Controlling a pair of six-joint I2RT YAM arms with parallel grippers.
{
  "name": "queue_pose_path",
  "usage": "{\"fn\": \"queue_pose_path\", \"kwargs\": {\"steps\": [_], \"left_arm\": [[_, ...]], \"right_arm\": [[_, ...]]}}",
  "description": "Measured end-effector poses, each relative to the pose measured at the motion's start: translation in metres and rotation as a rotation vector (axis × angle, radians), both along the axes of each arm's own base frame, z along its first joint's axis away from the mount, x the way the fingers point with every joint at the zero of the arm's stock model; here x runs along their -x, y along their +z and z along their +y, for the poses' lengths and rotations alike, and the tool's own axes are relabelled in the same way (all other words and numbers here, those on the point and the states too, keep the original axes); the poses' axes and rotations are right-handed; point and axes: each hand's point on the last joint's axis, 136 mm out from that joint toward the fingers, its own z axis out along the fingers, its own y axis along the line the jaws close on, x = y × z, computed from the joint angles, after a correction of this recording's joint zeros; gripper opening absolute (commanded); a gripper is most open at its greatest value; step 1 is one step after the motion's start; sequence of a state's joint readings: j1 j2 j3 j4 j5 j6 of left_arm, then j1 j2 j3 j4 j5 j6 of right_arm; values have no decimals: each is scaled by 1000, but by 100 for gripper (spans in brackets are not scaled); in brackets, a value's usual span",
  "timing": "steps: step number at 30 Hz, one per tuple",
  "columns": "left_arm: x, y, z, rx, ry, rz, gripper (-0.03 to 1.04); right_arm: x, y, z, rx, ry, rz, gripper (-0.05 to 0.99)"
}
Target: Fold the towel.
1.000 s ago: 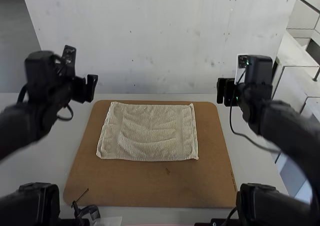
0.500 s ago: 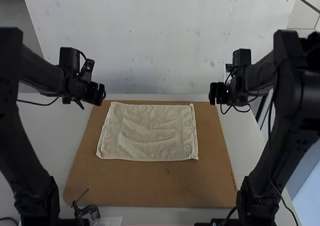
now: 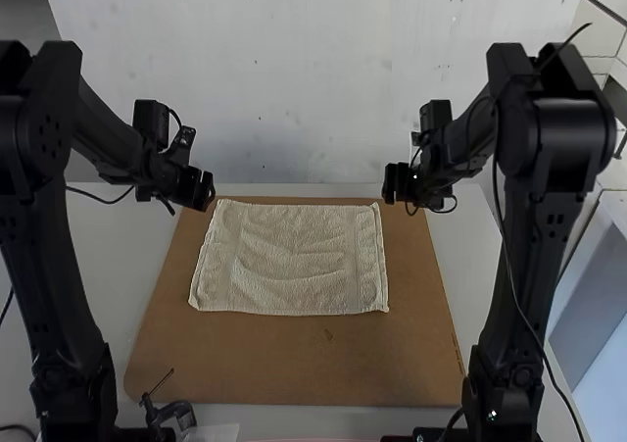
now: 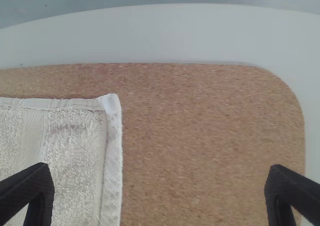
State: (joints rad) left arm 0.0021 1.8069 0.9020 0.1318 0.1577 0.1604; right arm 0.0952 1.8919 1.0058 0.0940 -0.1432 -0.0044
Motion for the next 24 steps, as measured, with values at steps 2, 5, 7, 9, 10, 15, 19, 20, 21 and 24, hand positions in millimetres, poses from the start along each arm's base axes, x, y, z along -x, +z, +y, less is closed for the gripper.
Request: {"fn": "queue_pose_path", "kwargs": {"steps": [2, 5, 7, 9, 10, 15, 19, 20, 21, 24], "left_arm": [[-2, 0, 3, 0, 8, -1, 91], [-2, -3, 9, 0, 19, 5, 91], [-2, -3, 9, 0, 20, 5, 91], [-2, -3, 9, -3, 17, 4, 91], [-2, -2, 9, -3, 15, 2, 91], [-3, -1, 9, -6, 10, -4, 91], [-3, -1, 9, -4, 8, -4, 91], [-3, -1, 10, -5, 8, -4, 91], [-3, -1, 10, -5, 8, -4, 91], [-3, -1, 10, -7, 8, -5, 91]], "right_arm": [[-3, -6, 10, -8, 9, 20, 89], [-3, -15, 23, -14, 24, 61, 86], [-4, -19, 29, -16, 30, 83, 84], [-5, -23, 32, -17, 28, 107, 81], [-5, -25, 32, -17, 25, 116, 81], [-13, -30, 31, -6, 6, 142, 81], [-16, -38, 31, -4, -8, 181, 75], [-17, -40, 31, -4, -13, 188, 75], [-17, -43, 31, -2, -17, 201, 75], [-16, -52, 30, 6, -21, 240, 67]]}}
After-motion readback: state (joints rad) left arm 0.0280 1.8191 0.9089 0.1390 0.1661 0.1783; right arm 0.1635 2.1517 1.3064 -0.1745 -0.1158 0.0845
